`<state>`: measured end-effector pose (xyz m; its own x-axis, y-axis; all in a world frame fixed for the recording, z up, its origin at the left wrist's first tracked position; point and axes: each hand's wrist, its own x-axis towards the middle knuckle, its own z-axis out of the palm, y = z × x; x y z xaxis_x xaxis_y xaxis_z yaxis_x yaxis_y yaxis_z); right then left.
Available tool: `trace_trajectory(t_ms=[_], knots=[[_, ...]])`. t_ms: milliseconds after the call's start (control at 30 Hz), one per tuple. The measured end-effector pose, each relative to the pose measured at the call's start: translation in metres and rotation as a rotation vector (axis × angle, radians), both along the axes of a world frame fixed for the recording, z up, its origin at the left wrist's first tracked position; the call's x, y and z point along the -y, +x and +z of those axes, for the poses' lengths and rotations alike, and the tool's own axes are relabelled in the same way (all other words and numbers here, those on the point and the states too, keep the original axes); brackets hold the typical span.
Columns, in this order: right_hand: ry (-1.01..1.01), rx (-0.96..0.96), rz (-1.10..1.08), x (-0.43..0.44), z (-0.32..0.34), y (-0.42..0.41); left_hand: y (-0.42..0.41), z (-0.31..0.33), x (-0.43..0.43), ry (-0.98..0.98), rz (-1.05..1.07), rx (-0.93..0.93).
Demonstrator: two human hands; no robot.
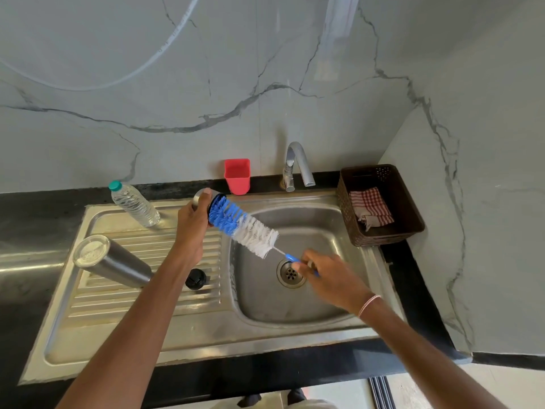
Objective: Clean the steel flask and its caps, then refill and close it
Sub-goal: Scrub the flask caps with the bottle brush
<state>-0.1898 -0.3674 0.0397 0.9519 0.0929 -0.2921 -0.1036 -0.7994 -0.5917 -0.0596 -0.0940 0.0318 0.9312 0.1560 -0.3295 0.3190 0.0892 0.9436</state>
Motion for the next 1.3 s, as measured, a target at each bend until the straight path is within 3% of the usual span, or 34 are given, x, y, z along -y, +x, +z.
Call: trace_trajectory(t_ms=[67, 133, 200, 267, 333, 467, 500, 533, 600, 633, 700, 733, 767, 867, 967, 1033, 1167, 1233, 1267, 1300], knots=[[-0.512, 0.451, 0.119, -0.003, -0.015, -0.009, -0.001, 0.001, 0.002, -0.008, 0.022, 0.004], [-0.648, 0.705, 0.104, -0.005, -0.015, -0.015, -0.002, 0.003, 0.003, -0.026, 0.031, 0.012], [-0.649, 0.769, 0.114, -0.003, -0.016, -0.014, -0.003, 0.005, 0.004, -0.037, 0.034, 0.02], [-0.551, 0.657, 0.186, 0.001, -0.017, -0.011, -0.004, 0.005, 0.004, -0.034, 0.027, 0.025], [-0.29, 0.389, 0.167, -0.001, -0.015, -0.005, -0.005, 0.005, 0.004, -0.026, 0.02, 0.032], [0.716, -0.342, -0.006, 0.001, 0.001, 0.0, -0.003, 0.003, 0.001, 0.014, 0.003, 0.039], [0.912, -0.52, -0.095, 0.001, 0.008, 0.002, -0.003, 0.002, 0.0, 0.024, 0.003, 0.03], [0.979, -0.602, -0.154, 0.001, 0.011, 0.004, -0.003, 0.001, -0.002, 0.028, 0.01, 0.018], [0.803, -0.5, -0.172, -0.002, 0.011, 0.004, -0.002, -0.001, -0.005, 0.025, 0.026, -0.001], [0.525, -0.304, -0.111, -0.005, 0.007, 0.002, -0.001, -0.001, -0.006, 0.022, 0.03, -0.004], [-0.223, 0.228, 0.1, -0.007, -0.01, -0.004, -0.001, 0.0, -0.007, 0.013, 0.04, -0.007], [-0.48, 0.425, 0.139, -0.007, -0.018, -0.011, -0.001, 0.0, -0.007, 0.006, 0.043, -0.009], [-0.613, 0.549, 0.124, -0.009, -0.02, -0.014, -0.001, -0.001, -0.007, -0.001, 0.045, -0.012], [-0.675, 0.714, -0.002, -0.008, -0.016, -0.013, -0.004, -0.002, -0.004, -0.021, 0.039, -0.008], [-0.653, 0.608, 0.03, -0.005, -0.014, -0.007, -0.008, -0.005, -0.001, -0.02, 0.017, -0.003], [-0.45, 0.394, 0.077, -0.003, -0.013, -0.003, -0.009, -0.007, -0.001, -0.018, -0.009, 0.006], [0.593, -0.449, -0.101, -0.001, 0.001, 0.004, -0.008, -0.006, -0.002, -0.008, -0.045, -0.005], [0.713, -0.512, -0.161, -0.003, -0.001, 0.004, -0.007, -0.004, -0.004, -0.003, -0.041, -0.009], [0.619, -0.397, -0.143, -0.005, -0.004, 0.002, -0.006, -0.004, -0.005, -0.001, -0.035, -0.008], [0.388, -0.165, -0.078, -0.006, -0.009, -0.001, -0.005, -0.003, -0.006, 0.002, -0.028, -0.006]])
